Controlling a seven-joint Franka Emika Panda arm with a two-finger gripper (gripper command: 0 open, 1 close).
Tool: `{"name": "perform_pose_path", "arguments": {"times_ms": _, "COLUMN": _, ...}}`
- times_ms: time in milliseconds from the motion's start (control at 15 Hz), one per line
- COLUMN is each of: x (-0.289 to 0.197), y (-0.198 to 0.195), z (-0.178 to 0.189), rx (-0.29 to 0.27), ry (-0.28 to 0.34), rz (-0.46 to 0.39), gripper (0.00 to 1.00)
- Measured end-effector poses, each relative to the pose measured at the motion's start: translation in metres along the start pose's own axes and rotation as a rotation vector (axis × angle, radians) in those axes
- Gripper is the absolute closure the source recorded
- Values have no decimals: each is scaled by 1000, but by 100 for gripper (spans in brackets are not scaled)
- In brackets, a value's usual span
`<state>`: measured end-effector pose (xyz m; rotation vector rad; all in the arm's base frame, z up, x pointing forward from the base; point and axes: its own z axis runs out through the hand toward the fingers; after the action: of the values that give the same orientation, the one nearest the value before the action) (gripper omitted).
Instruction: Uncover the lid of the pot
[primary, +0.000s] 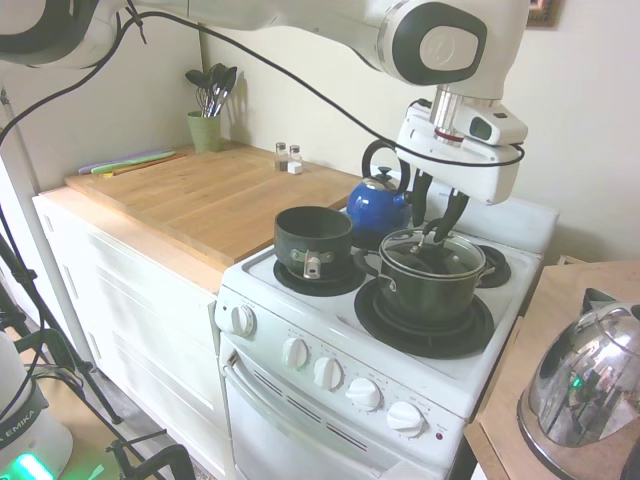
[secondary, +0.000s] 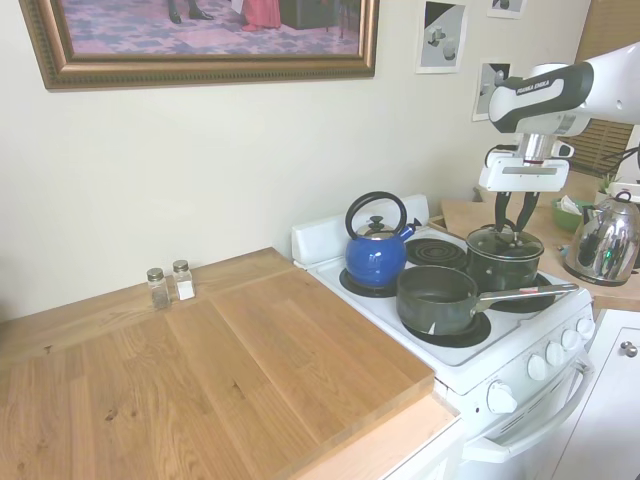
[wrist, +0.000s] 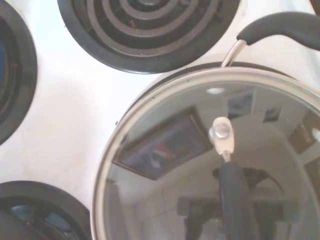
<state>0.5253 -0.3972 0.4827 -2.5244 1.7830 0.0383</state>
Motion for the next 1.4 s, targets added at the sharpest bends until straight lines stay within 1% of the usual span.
{"name": "perform_pose_path", "arguments": {"times_ms": 333, "x": 1, "y": 1, "z": -1, "rx": -12, "ry": 10, "rz": -2, "gripper": 100}}
{"name": "perform_pose_path", "arguments": {"times_ms": 800, "x": 0, "y": -2, "z": -4, "rx": -10, "ry": 14, "rz": -11, "gripper": 100}}
{"name": "perform_pose_path", "arguments": {"times_ms": 933, "x": -3, "y": 4, "z": -19, "rx": 1, "ry": 37, "rz": -10, "gripper": 100}}
{"name": "perform_pose_path", "arguments": {"times_ms": 1000, "x": -8, "y": 10, "z": -33, "rx": 6, "ry": 60, "rz": -16, "gripper": 100}}
{"name": "perform_pose_path", "arguments": {"times_ms": 1133, "x": -37, "y": 12, "z": -66, "rx": 21, "ry": 113, "rz": -44, "gripper": 100}}
{"name": "perform_pose_path", "arguments": {"times_ms": 1200, "x": -63, "y": 4, "z": -79, "rx": 20, "ry": 141, "rz": -63, "gripper": 100}}
{"name": "perform_pose_path", "arguments": {"times_ms": 1267, "x": -96, "y": -12, "z": -86, "rx": 9, "ry": 168, "rz": -84, "gripper": 100}}
{"name": "perform_pose_path", "arguments": {"times_ms": 1400, "x": -174, "y": -57, "z": -80, "rx": -21, "ry": 217, "rz": -128, "gripper": 100}}
